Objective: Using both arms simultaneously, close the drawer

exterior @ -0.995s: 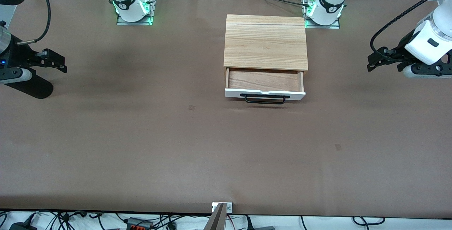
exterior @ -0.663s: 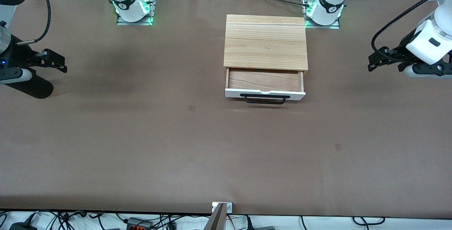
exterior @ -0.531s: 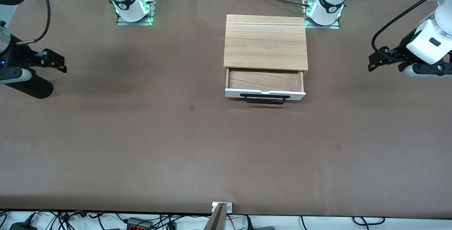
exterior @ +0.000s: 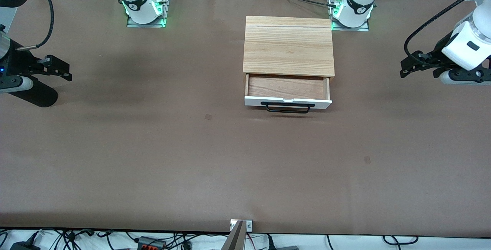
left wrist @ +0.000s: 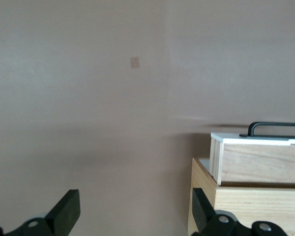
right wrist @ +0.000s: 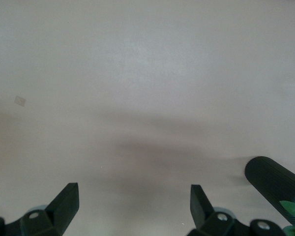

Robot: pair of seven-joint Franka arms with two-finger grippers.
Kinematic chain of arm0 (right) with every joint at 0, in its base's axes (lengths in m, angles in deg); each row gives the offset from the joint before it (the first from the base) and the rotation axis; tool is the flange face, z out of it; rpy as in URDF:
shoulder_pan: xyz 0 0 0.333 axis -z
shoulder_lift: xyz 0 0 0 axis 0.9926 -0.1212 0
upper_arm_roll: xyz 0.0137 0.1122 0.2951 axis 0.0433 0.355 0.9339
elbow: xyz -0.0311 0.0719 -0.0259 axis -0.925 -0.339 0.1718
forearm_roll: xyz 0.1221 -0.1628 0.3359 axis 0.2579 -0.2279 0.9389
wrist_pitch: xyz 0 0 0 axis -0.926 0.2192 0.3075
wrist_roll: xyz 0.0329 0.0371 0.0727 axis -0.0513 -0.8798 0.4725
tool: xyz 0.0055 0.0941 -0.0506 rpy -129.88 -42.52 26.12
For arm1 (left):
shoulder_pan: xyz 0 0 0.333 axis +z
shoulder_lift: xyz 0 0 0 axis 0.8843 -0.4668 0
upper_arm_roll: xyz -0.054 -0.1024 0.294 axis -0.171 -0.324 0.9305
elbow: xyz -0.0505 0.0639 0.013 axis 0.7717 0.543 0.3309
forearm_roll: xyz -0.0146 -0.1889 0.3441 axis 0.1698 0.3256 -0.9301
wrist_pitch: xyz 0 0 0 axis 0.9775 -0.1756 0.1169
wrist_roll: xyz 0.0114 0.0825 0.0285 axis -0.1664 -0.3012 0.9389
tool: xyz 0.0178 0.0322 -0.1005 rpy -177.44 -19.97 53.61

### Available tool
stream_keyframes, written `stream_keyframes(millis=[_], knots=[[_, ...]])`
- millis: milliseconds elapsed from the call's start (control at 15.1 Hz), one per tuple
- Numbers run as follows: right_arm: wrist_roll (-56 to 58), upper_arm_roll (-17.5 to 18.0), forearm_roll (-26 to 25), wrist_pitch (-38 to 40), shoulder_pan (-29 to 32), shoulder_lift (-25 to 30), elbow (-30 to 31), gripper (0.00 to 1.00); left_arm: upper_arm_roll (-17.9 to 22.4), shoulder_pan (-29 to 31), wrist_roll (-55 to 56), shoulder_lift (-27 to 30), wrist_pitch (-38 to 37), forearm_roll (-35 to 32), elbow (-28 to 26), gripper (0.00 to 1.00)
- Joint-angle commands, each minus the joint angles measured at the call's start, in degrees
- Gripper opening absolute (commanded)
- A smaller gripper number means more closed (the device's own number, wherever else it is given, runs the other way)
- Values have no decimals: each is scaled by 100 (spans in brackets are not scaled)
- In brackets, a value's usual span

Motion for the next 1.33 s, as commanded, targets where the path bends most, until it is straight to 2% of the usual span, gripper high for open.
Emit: stream_keyframes(millis=[0,730,862,1061,1260], knots=[[-11,55,51,58,42,-56,-139,100,-16,0,165,-119,-411,102,210,100],[-11,99,358,-205,-63,-266,-183,100,-24,-113,87,-409,-948,418,210,100],[-11,99,717,-381,-63,-293,-183,100,-68,-175,-9,-418,-957,436,210,100],[7,91,781,-382,-63,-319,-183,100,-121,-246,-614,-435,-922,664,192,100],[7,99,780,-382,-72,-372,-183,100,-121,-193,-888,-655,-668,1418,183,100]])
